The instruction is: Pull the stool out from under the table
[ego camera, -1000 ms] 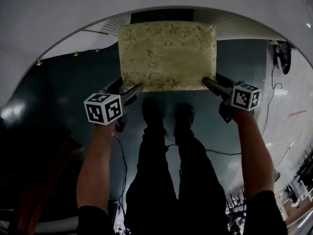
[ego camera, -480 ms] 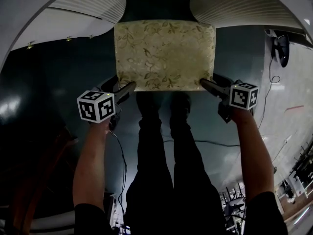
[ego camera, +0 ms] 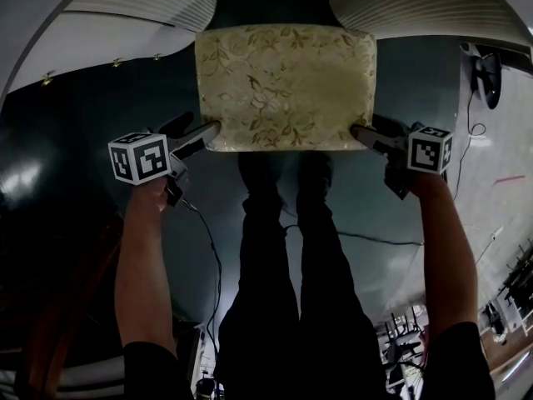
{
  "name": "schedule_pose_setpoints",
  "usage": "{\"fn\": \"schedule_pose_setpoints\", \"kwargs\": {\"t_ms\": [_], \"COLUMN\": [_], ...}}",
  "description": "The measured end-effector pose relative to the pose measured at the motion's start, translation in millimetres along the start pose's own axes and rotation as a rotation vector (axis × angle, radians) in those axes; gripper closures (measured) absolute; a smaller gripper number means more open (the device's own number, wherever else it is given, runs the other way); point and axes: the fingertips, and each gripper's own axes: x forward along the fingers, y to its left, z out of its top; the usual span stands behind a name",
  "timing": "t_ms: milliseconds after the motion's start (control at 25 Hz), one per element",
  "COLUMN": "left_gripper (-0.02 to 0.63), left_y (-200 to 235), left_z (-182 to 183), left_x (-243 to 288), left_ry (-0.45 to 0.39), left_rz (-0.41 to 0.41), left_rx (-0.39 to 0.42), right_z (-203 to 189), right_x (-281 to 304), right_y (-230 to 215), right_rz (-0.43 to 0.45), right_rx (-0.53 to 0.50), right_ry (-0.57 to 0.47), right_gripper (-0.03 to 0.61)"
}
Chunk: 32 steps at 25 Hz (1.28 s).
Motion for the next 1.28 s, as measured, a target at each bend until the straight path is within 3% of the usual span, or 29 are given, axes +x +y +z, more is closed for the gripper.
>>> {"fn": "schedule_pose_setpoints", "kwargs": {"t_ms": [120,280,600,1280], "left_gripper": [0.224,0.225,0.225,0.225], "left_y": [-9,-16,-19,-25], "left_z": [-4,-7,-9,-18], "left_x": [16,24,27,25], "left_ry": [0.031,0.008,-0.006,0.001], "left_rz": [-0.028,-0.063,-0.023,0.023], "left_rx": [0.021,-0.035,-0.065,-0.149], "right_z": [0,-3,2,13], "right_x": [1,2,2,5], "right_y": [-2,-3,-4,-11], "right_rz": [-0.027,-0.024,-0.072,-0.080], "right_rx": [-0.015,0.010,-0.016,-0.015], "right_ry": [0.010,-0.015,-0.014,0.158], "right_gripper": [0.291,0.288,0.288,0.290]}}
